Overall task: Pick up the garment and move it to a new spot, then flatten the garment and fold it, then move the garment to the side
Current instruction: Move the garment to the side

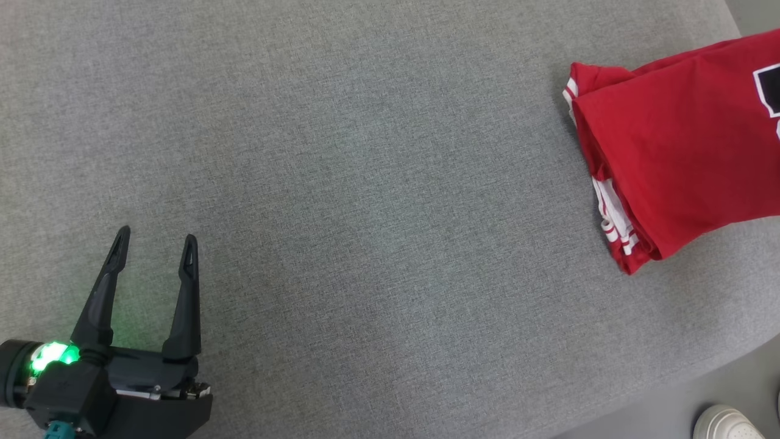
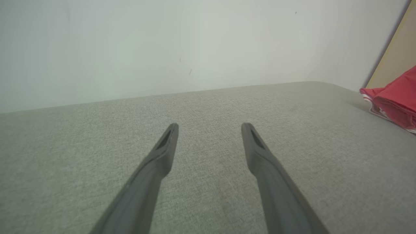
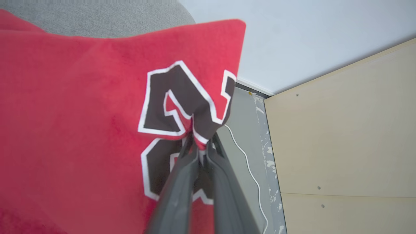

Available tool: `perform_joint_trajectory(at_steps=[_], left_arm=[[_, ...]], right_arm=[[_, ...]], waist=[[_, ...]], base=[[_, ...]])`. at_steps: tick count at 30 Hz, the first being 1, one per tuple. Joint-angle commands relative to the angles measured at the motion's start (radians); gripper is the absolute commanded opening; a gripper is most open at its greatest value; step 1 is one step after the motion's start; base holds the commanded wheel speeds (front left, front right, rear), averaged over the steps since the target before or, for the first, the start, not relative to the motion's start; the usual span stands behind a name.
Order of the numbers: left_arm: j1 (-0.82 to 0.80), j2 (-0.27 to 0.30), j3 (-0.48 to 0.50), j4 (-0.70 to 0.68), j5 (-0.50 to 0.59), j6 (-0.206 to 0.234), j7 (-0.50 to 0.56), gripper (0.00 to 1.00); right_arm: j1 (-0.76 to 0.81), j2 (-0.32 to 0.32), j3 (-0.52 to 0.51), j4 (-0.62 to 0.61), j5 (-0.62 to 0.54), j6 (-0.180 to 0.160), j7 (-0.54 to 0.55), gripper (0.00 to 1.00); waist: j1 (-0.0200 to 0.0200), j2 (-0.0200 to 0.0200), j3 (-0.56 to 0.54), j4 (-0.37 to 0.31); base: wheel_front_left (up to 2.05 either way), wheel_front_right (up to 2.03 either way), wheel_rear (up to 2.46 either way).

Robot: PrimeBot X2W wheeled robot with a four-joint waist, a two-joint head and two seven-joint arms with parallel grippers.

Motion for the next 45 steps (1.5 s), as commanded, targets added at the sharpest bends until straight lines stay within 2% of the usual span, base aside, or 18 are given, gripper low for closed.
perform_joint_trajectory(at_steps=[1, 4, 5, 6, 7, 8, 10, 18, 23, 30, 37, 41, 44, 45], left_arm=[[0.002, 0.006, 0.002, -0.005, 0.001, 0.001, -0.003, 1.0], [-0.001, 0.006, -0.003, -0.002, 0.002, 0.001, -0.003, 1.0], [-0.003, 0.005, -0.005, 0.0, 0.002, 0.001, -0.003, 1.0], [-0.005, 0.005, -0.007, 0.002, 0.002, 0.001, -0.003, 1.0], [-0.007, 0.003, -0.009, 0.003, 0.002, 0.001, -0.003, 1.0], [-0.007, 0.002, -0.01, 0.004, 0.002, 0.001, -0.003, 1.0], [-0.006, -0.001, -0.01, 0.007, 0.002, 0.001, -0.003, 1.0], [0.018, -0.027, 0.003, 0.015, 0.002, 0.001, -0.003, 1.0], [0.032, -0.057, 0.024, 0.033, 0.024, 0.005, -0.003, 1.0], [0.082, -0.101, 0.079, 0.066, 0.03, 0.018, -0.003, 1.0], [0.162, -0.129, 0.117, 0.115, 0.029, 0.028, -0.003, 1.0], [0.2, -0.142, 0.122, 0.146, 0.028, 0.032, -0.003, 1.0], [0.231, -0.148, 0.127, 0.165, 0.025, 0.033, -0.003, 1.0], [0.231, -0.148, 0.127, 0.165, 0.025, 0.033, -0.003, 1.0]], right_arm=[[0.004, 0.002, -0.005, -0.003, -0.003, -0.003, -0.004, 0.0], [0.013, 0.014, -0.017, -0.021, -0.022, -0.003, 0.002, 0.0], [0.017, 0.02, -0.024, -0.029, -0.027, -0.003, 0.002, 0.05], [0.023, 0.026, -0.031, -0.035, -0.032, -0.003, 0.006, 0.36], [0.031, 0.032, -0.038, -0.043, -0.04, -0.003, 0.012, 0.49], [0.036, 0.039, -0.045, -0.054, -0.045, -0.003, 0.014, 0.88], [0.049, 0.045, -0.063, -0.066, -0.054, -0.003, 0.024, 1.0], [0.124, 0.108, -0.122, -0.127, -0.066, -0.003, 0.034, 1.0], [0.182, 0.154, -0.111, -0.194, -0.084, -0.003, -0.017, 1.0], [0.259, 0.234, -0.004, -0.239, -0.083, -0.003, -0.205, 1.0], [0.319, 0.339, 0.095, -0.161, -0.063, -0.003, -0.45, 1.0], [0.383, 0.411, 0.104, -0.114, -0.087, -0.003, -0.588, 1.0], [0.436, 0.468, 0.067, -0.083, -0.099, -0.003, -0.635, 1.0], [0.436, 0.468, 0.067, -0.083, -0.099, -0.003, -0.635, 1.0]], waist=[[0.0, -0.0001, 0.001, 0.0], [0.0, -0.0001, 0.005, 0.001], [0.0, -0.0001, 0.005, 0.004], [0.0, -0.0001, 0.004, 0.006], [0.0, -0.0001, 0.002, 0.008], [0.0, -0.0001, -0.001, 0.011], [0.0, -0.0001, -0.008, 0.018], [0.0, -0.0001, -0.066, 0.053], [0.0, -0.0001, -0.126, 0.088], [0.0, -0.0001, -0.236, 0.145], [0.0, -0.0001, -0.342, 0.189], [0.0, -0.0001, -0.402, 0.217], [0.0, -0.0001, -0.44, 0.227], [0.0, -0.0001, -0.44, 0.227]], base=[[0.0, 0.0, 0.0], [0.0, 0.0, 0.0], [0.0, 0.0, 0.0], [0.0, 0.0, 0.0], [0.0, 0.0, 0.0], [0.0, 0.0, 0.0], [0.0, 0.0, 0.0], [0.0, 0.0, 0.0], [0.0, 0.0, 0.0], [0.0, 0.0, 0.0], [0.0, 0.0, 0.0], [0.0, 0.0, 0.0], [0.0, 0.0, 0.0], [0.0, 0.0, 0.0]])
